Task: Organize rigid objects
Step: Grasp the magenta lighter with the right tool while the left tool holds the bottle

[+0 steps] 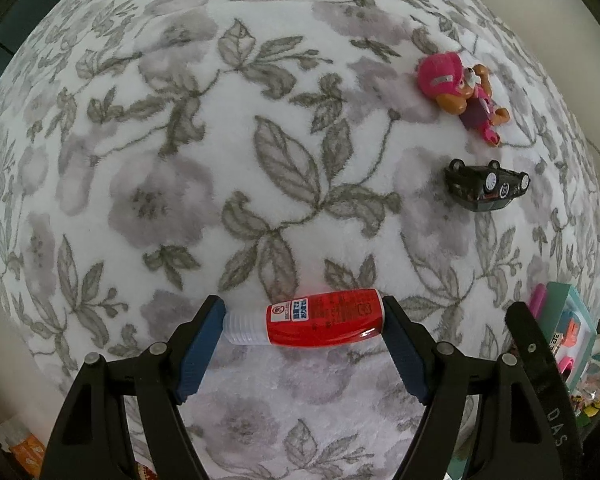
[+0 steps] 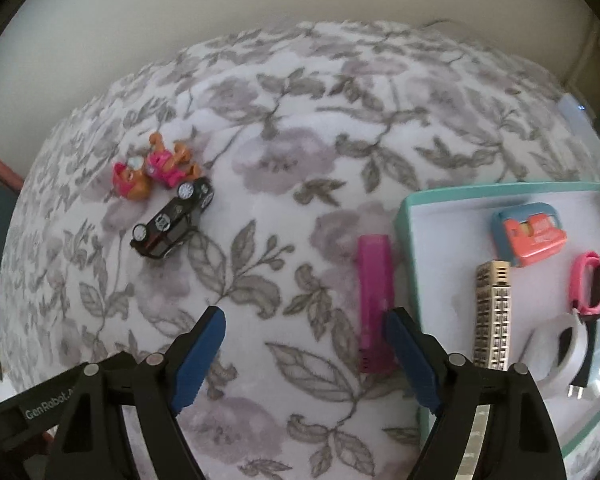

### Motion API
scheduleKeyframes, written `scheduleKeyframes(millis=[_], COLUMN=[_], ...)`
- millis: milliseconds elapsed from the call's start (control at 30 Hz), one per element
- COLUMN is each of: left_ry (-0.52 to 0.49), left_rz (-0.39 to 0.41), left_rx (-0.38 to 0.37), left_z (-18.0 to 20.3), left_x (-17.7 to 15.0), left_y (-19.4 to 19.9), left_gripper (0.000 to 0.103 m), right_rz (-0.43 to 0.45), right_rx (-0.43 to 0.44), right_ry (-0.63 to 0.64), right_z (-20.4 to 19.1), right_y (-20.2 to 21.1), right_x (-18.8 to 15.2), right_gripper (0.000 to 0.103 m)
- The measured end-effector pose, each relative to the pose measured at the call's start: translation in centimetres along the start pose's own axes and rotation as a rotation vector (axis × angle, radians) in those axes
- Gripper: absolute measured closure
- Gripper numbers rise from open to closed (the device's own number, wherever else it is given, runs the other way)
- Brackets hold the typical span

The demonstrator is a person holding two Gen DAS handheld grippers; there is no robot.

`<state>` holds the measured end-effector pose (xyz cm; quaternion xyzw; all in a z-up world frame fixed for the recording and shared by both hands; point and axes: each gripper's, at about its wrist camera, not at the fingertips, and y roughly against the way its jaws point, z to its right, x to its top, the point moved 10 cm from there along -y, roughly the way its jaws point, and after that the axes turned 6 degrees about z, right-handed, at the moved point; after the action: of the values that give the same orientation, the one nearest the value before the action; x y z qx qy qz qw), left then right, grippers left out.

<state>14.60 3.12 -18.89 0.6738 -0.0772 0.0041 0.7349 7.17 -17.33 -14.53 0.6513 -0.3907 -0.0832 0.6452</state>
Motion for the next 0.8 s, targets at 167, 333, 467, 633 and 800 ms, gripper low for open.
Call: scheduleKeyframes(millis=[167, 333, 467, 633, 800], left_ry=[0.001, -0.004, -0.007, -0.008, -0.013], left_rz=[0.001, 0.005, 0.006, 0.004, 0.002], left_rx=[0.003, 0.014, 0.019, 0.021, 0.012], left_z=[0.5, 0.9, 0.8, 0.8, 1.0], left_x=[-0.1, -0.5, -0.7, -0.7, -0.7], left_y=[0.2, 0.3, 0.3, 0.3, 0.3], left_gripper=[0.024, 0.024, 0.024, 0.024, 0.024], right_rz=[-0.021, -0.009, 0.001, 0.001, 0.016], right_rx=[0.057, 0.078, 0.094, 0.082, 0.08], right_ry=[-0.099, -0.143, -0.168, -0.174, -0.145], right_z=[0.5, 1.4, 1.8, 2.9, 2.4], right_y=[0.1, 0.4, 0.4, 0.1, -0.4], right_x=[-0.8, -0.9, -0.7, -0.6, -0.2], right_gripper=[0.018, 0.019, 0.025, 0.028, 0.029])
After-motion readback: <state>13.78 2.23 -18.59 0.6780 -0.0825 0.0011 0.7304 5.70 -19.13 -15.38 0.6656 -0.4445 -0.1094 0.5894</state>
